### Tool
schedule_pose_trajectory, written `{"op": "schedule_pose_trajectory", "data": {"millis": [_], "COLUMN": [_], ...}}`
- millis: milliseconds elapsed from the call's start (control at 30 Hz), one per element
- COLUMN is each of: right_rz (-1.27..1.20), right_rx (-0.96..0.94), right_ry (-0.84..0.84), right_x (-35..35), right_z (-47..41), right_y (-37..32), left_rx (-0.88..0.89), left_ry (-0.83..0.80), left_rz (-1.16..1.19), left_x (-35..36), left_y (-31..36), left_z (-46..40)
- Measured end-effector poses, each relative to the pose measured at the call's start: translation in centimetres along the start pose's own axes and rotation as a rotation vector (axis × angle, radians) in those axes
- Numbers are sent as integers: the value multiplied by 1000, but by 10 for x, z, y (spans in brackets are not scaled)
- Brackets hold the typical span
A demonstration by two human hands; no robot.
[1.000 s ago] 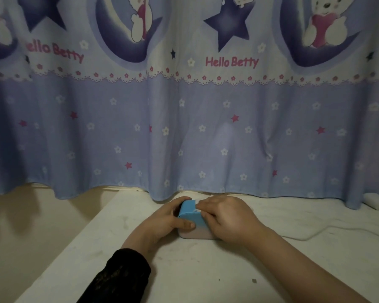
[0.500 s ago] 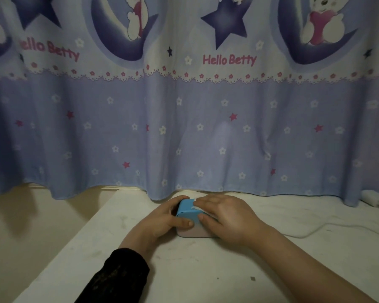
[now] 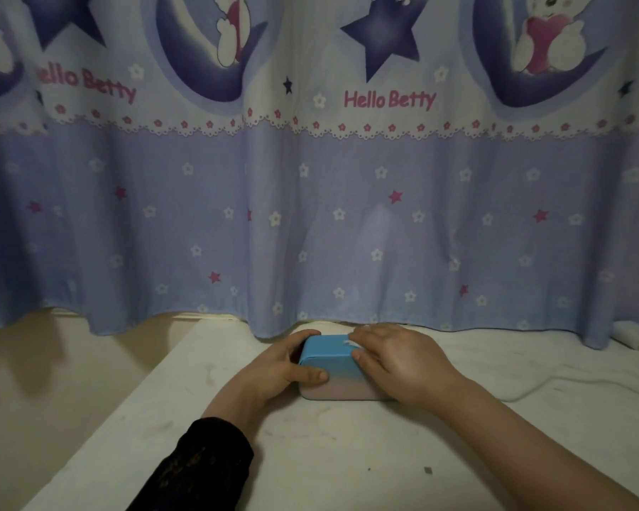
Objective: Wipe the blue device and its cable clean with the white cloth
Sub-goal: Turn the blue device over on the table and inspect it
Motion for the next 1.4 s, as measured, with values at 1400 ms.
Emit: {"op": "schedule_pose_trajectory", "data": {"millis": [1400], "right_rz": [45], "right_rx": [-6], "right_ry": [72], "right_x": [4], "right_z": [4], "right_y": [-11], "left_rx": [-44], "left_ry": [38], "left_rz": [-7], "left_x": [1], "left_y": [1], "left_z": [1]}}
Point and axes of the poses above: each hand's wrist, its own z-axis away from the middle knuckle, its own x-axis out of the palm, y = z × x, the point moved 1 cm from there along -z, towards the middle knuckle, and after that the axes turned 5 degrees about y, right-handed, at the moved point
